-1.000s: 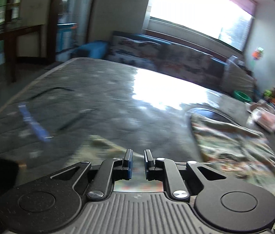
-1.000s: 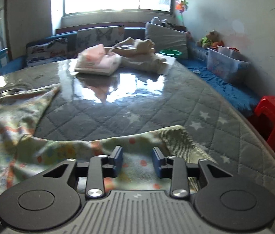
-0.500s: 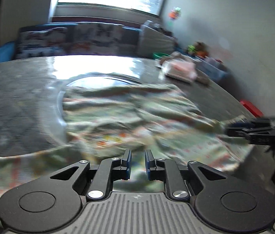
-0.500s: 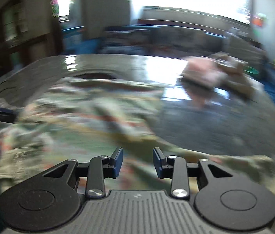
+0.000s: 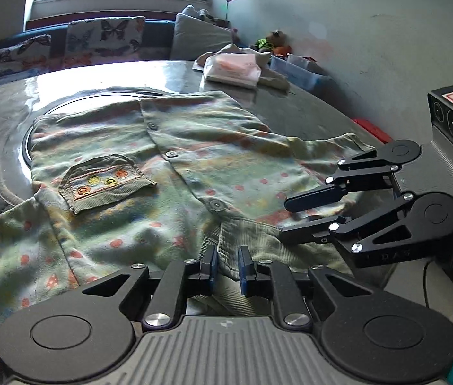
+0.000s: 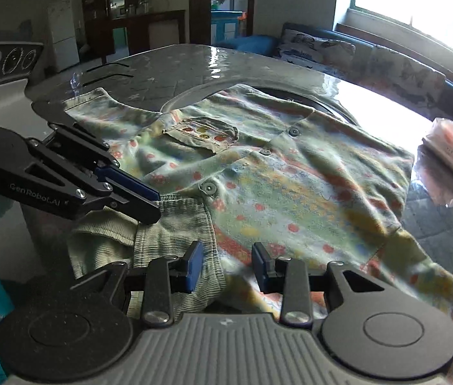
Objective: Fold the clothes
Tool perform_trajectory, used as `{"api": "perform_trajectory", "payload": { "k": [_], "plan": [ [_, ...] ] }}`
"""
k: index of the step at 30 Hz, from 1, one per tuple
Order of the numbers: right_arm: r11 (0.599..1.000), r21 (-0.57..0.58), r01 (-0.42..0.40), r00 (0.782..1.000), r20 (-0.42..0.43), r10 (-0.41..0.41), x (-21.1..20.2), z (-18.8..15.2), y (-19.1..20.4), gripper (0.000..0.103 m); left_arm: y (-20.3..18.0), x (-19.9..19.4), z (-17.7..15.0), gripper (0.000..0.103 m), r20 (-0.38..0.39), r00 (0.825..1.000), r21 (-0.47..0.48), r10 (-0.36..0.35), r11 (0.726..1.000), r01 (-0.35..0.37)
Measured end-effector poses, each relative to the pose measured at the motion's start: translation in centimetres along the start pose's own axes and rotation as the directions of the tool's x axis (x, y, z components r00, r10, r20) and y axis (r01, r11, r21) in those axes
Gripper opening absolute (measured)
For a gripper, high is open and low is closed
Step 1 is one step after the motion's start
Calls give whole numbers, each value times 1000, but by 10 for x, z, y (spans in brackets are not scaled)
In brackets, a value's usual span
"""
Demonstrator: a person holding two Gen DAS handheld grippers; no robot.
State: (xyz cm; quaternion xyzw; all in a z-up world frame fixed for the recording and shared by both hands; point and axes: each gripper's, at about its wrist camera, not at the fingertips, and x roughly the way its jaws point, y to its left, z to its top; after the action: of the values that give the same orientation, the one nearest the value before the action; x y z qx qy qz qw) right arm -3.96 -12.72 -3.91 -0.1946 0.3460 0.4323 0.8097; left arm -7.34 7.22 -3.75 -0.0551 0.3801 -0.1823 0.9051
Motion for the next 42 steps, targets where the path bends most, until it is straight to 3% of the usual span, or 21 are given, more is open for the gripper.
{"api": "perform_trajectory", "payload": {
  "k": [7,13,21,31,42],
  "plan": [
    [997,72,25,998,49,-29,1,8,-16,33,15,-4,29,15,75,997,-49,33,998,-29],
    [993,110,37,999,14,-38,6,-5,-24,33,26,23,24,15,-1,999,-72,40,997,-40],
    [966,237,99,993,47,-113,-3,1,-67,34,24,16,34,17,15,999,-65,41,997,-40],
    [953,279,120,987,70,-145,5,33,-104,34,37,16,73,20,37,996,-56,83,995,-81],
    [902,393,179,978,29,-206,-10,-24,-110,34,-5,55,55,20,-47,999,3,-20,1000,20]
  ]
}}
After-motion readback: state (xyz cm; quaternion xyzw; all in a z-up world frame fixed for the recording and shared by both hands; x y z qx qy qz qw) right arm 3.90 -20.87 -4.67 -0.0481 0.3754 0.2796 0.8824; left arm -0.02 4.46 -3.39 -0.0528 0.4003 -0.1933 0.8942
